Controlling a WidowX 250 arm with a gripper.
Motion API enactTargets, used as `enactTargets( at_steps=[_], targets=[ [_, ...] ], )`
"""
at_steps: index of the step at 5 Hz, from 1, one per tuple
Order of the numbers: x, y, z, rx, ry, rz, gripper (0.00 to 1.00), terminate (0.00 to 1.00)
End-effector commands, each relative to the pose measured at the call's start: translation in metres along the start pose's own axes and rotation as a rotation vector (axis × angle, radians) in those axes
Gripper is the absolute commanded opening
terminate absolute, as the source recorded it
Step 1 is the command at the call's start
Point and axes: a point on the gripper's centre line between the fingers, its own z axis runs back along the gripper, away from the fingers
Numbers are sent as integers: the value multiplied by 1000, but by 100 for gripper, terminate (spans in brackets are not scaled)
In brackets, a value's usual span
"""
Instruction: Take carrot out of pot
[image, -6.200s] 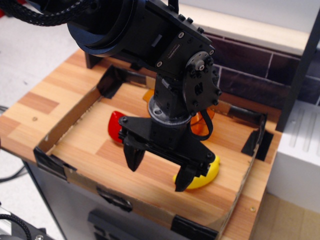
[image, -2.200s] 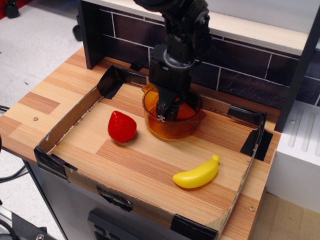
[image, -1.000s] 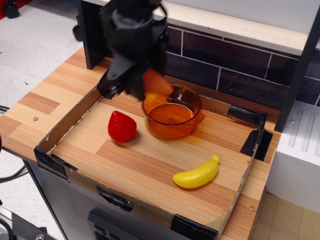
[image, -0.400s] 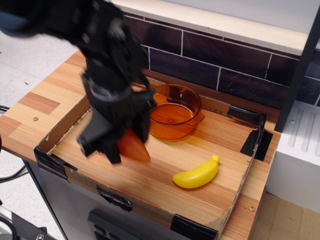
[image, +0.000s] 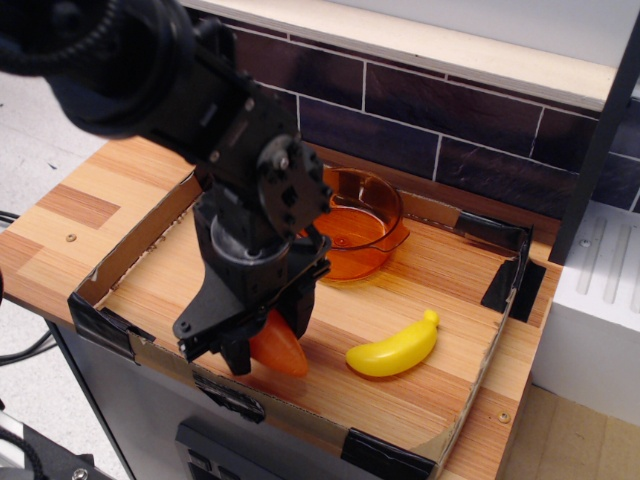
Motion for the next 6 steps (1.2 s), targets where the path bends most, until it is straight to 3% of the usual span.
enactTargets(
  at_steps=[1, 3, 4, 5, 6],
  targets=[
    [11, 7, -6, 15, -26, 11, 100, 0],
    [12, 5, -3, 29, -32, 3, 100, 0],
    [19, 0, 18, -30, -47, 59, 100, 0],
    [25, -12, 65, -85, 4, 107, 100, 0],
    [33, -22, 106, -84, 24, 135, 100, 0]
  ],
)
